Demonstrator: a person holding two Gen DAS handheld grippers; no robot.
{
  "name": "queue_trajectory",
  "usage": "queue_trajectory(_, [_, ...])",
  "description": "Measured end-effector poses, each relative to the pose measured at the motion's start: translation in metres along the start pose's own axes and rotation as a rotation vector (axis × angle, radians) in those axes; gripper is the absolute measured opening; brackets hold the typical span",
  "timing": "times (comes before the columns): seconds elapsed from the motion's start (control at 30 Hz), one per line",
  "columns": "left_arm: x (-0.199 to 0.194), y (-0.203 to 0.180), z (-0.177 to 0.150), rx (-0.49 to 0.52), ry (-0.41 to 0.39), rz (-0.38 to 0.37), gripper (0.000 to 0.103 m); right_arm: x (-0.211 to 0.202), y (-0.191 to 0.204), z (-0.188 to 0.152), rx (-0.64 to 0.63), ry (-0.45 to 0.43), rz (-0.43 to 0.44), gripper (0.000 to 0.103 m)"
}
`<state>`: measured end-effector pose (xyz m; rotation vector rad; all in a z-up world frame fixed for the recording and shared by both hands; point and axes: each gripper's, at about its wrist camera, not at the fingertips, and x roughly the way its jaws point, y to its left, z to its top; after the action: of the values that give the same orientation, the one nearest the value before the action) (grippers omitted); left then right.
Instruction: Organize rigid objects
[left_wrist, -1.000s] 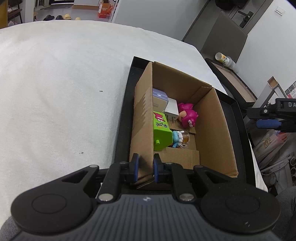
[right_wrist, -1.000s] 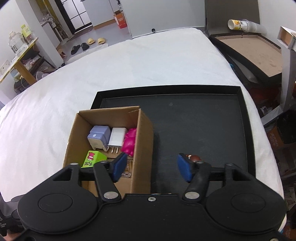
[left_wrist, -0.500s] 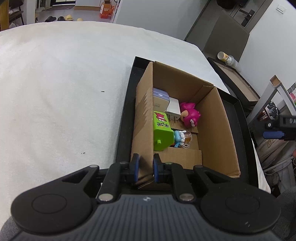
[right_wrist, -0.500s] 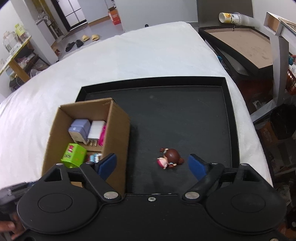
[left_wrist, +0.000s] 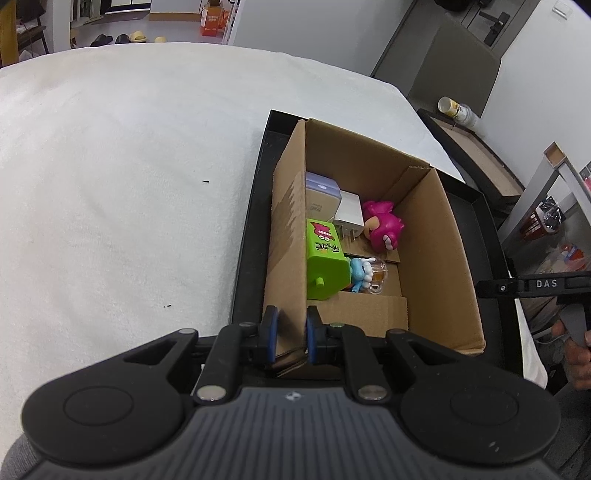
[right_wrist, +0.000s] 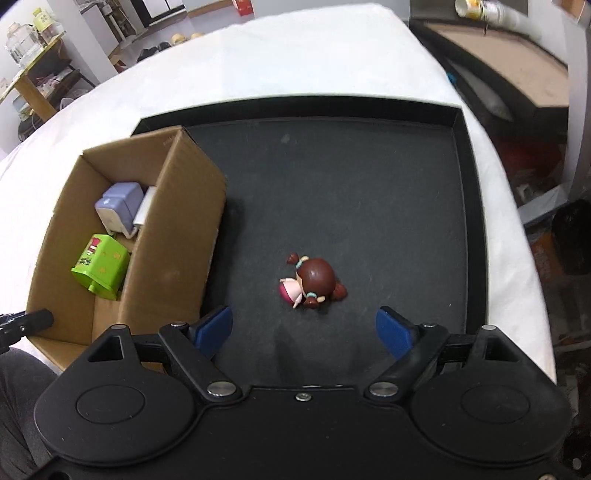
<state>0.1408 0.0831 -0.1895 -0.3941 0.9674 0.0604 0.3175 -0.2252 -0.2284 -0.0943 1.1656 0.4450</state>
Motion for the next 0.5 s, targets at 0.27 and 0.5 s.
queue_trajectory(0.27, [0.003,-0.004,0.002,0.001,0.008,0.019,0.014,0.021,-0.004,0.004,-0.006,0.023,-0.009,0.084])
queue_trajectory(0.5, [0.009,-0.008,0.005,0.005,0.021,0.049,0.014,0.037,-0.003,0.007,-0.049,0.029,-0.045,0.083])
